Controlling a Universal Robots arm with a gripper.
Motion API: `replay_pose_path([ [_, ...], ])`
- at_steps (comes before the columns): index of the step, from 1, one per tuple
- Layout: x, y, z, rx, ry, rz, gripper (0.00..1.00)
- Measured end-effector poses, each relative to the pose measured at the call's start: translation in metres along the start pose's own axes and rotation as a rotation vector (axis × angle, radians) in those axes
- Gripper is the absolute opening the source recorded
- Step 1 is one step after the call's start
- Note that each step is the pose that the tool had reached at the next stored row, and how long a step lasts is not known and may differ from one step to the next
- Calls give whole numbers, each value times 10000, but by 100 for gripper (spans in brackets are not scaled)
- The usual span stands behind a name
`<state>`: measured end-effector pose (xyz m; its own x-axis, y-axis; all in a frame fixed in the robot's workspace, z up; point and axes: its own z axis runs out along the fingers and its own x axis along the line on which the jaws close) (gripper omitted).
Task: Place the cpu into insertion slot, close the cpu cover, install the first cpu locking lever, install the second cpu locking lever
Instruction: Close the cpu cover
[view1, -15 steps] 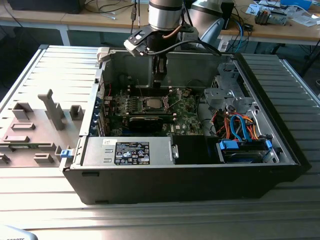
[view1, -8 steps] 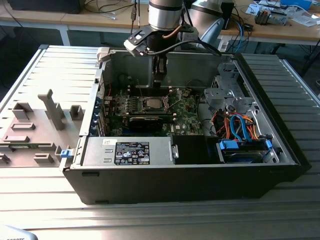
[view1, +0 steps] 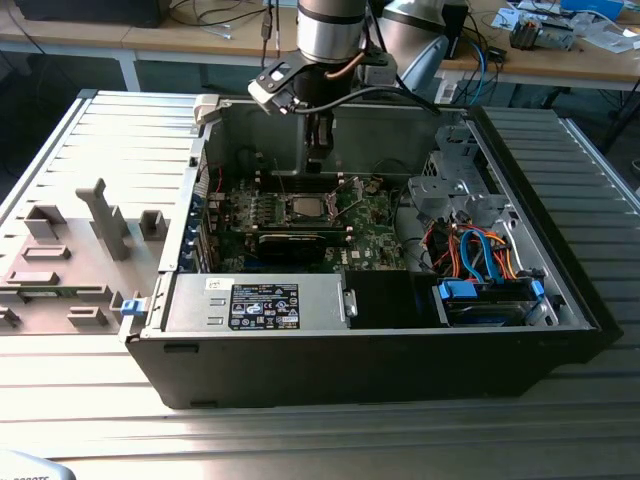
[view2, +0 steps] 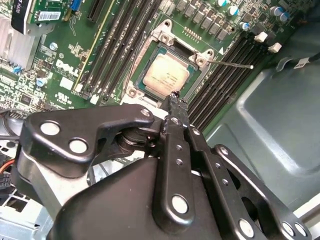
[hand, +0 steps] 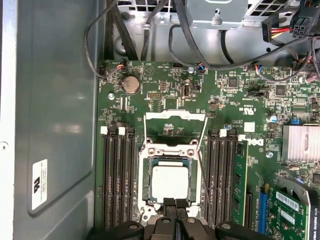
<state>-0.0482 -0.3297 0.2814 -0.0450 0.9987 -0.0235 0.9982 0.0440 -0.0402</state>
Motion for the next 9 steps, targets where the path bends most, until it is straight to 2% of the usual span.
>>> replay_pose_path([
  [1,-3,65,-1,-1,-4,0,11],
  [2,-4,99,-2,-1,-5,0,11],
  [9,-7,174,-5,0,-5,0,11],
])
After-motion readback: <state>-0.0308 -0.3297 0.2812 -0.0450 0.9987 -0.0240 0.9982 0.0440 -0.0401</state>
